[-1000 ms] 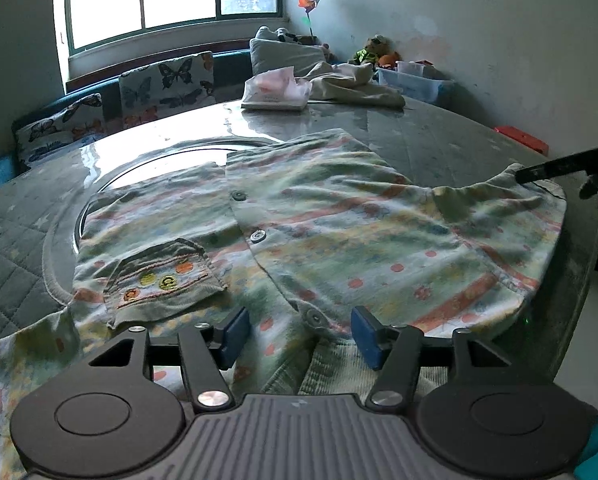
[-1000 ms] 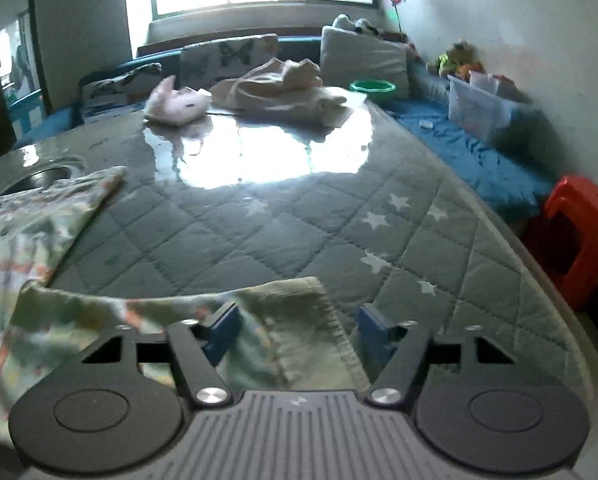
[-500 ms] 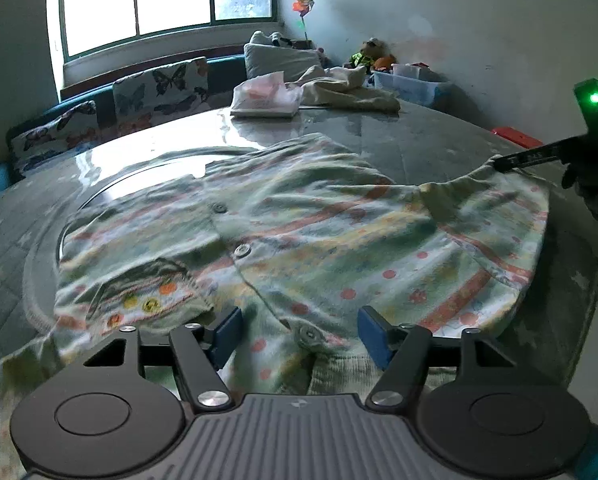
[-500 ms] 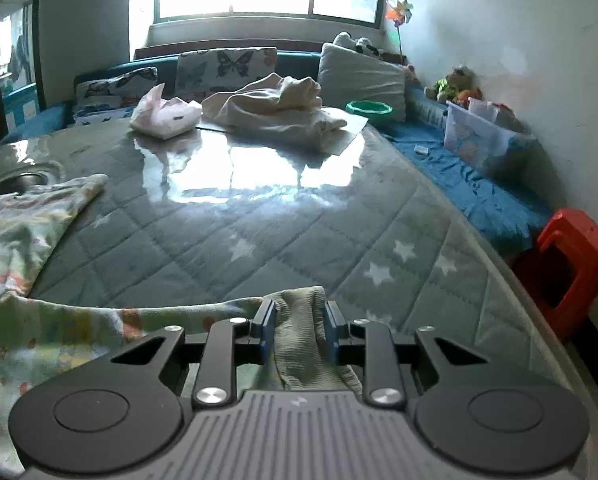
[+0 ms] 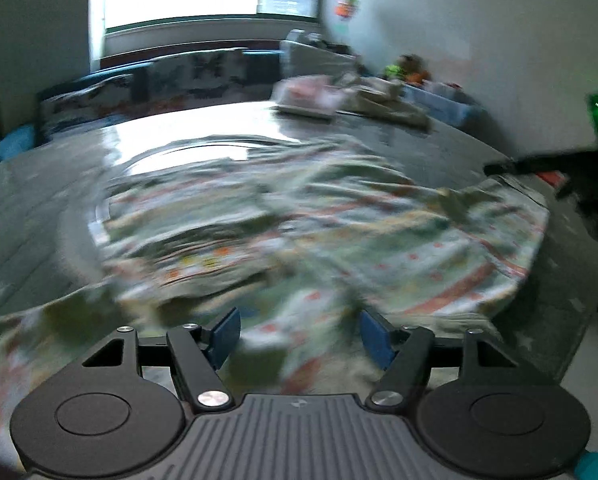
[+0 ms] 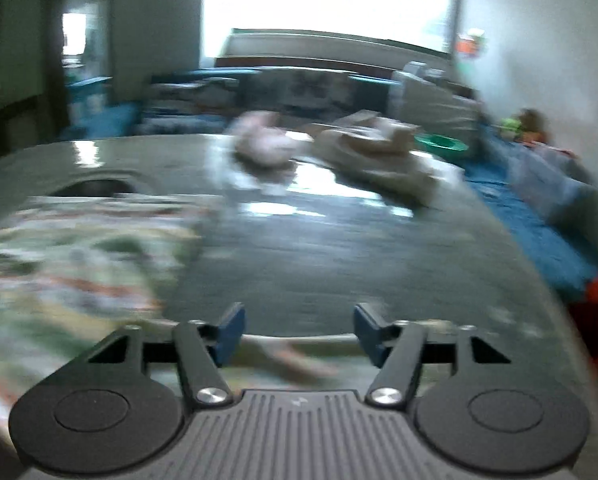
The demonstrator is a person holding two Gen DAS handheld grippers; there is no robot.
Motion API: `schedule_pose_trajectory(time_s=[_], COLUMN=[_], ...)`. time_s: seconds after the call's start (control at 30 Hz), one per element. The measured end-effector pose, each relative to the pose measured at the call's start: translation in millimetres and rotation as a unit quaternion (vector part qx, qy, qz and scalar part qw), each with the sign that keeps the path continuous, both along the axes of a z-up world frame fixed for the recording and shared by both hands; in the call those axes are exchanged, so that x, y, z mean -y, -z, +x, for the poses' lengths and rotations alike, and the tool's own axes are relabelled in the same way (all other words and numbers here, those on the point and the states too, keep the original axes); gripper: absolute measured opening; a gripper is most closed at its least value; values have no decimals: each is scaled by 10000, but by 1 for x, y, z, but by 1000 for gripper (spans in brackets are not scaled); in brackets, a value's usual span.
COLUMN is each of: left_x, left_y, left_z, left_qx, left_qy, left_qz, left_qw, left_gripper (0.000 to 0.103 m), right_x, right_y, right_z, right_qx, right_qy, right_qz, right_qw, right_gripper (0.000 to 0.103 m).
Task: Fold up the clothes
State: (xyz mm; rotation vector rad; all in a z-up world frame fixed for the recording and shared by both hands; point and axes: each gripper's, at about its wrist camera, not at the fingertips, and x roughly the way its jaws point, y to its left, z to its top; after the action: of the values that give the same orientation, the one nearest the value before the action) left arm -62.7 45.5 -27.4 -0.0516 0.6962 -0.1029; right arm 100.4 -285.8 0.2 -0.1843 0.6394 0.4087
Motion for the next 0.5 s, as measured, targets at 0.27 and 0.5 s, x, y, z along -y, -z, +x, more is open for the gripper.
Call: schedule_pose_trajectory(time_s=[0.27,0.5], left_x=[-82,-133], left_y=[-1,12], left_z=[-22,-31], left_qx=[34,-39], left_qy=[-1632,-2472], left_qz=[-138,375], left_qw=[9865,9682], left_gripper=[68,63], right_x=[-89,-123], right_y=[-7,15], right_z=[-44,-51], right_qx=[-119,-373], right_qy=[-1654,-1979], right_qz=[314,238], right_qw=[9856,9792], right_gripper=[84,84])
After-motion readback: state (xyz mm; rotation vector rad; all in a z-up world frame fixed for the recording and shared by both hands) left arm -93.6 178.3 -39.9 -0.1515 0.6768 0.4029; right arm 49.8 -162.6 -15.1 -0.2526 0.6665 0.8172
